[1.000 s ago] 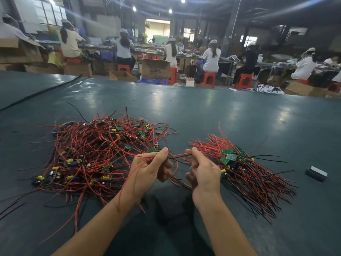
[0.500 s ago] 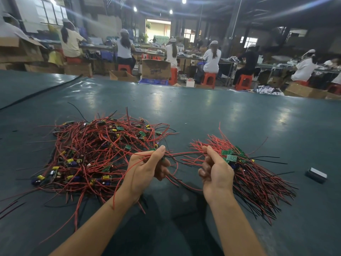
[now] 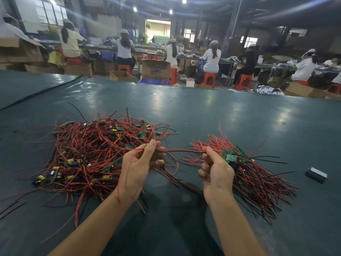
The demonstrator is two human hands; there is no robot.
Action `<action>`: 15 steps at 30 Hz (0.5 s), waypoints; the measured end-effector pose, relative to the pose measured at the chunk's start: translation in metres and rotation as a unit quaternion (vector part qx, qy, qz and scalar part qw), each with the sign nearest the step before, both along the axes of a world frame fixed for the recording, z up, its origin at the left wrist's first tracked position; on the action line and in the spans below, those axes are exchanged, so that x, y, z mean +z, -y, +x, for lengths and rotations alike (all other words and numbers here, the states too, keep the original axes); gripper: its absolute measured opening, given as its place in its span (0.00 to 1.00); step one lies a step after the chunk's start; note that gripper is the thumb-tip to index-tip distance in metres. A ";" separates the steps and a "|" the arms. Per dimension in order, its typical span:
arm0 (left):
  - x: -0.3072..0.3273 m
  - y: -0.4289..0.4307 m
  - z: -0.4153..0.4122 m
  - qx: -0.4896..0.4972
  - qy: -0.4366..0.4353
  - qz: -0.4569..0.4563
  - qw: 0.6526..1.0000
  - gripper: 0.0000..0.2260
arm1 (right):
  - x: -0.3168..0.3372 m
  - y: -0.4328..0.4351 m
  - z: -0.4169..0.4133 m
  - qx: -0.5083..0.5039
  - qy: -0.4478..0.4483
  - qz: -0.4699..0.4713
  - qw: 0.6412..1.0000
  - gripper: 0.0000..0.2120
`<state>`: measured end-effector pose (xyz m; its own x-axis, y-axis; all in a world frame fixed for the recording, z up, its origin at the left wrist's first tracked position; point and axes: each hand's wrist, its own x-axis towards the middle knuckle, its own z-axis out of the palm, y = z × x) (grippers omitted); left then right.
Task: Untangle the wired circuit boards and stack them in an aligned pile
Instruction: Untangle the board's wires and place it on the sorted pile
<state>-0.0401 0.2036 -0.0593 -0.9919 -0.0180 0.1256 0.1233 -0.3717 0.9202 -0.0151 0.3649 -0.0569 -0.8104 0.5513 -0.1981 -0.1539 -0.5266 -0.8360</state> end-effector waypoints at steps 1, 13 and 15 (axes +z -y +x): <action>0.001 0.002 -0.001 -0.006 0.008 0.023 1.000 0.11 | 0.000 -0.001 0.000 -0.001 -0.001 0.000 1.000 0.07; 0.002 0.009 -0.005 -0.121 0.155 0.204 0.959 0.07 | -0.004 -0.003 0.000 0.070 0.026 -0.060 0.995 0.15; 0.001 0.007 -0.004 -0.138 0.190 0.250 0.940 0.08 | -0.007 0.004 -0.001 0.089 0.045 -0.033 0.994 0.14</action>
<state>-0.0444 0.1961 -0.0579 -0.9393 0.2835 -0.1933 -0.3425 -0.7383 0.5810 -0.0156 0.3612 -0.0640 -0.8713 0.3842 -0.3054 0.0204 -0.5933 -0.8047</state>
